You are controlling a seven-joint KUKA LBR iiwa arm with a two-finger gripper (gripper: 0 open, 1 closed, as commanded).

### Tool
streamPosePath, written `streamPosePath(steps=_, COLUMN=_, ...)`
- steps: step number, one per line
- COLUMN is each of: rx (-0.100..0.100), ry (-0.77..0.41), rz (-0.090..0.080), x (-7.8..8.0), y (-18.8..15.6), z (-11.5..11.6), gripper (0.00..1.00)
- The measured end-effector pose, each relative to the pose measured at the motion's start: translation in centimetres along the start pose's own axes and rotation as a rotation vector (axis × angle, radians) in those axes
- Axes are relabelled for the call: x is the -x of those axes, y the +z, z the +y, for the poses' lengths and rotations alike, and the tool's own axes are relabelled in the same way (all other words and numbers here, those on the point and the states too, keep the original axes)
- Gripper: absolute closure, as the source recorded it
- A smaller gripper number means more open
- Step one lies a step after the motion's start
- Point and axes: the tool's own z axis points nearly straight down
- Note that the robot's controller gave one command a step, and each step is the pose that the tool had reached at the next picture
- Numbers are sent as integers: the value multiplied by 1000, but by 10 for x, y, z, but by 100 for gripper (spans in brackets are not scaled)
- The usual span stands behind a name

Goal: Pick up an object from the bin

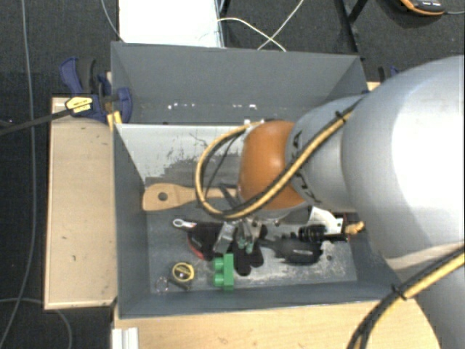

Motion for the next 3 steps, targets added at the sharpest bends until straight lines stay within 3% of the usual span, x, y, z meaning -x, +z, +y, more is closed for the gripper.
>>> streamPosePath(steps=1, rx=0, ry=1, rz=0, x=0, y=0, z=0, gripper=100)
streamPosePath(steps=2, rx=1, ry=-16, rz=-1, x=-20, y=-82, z=-17, gripper=100)
streamPosePath(steps=3, rx=1, ry=-1, rz=-1, x=-6, y=-73, z=-10, gripper=100)
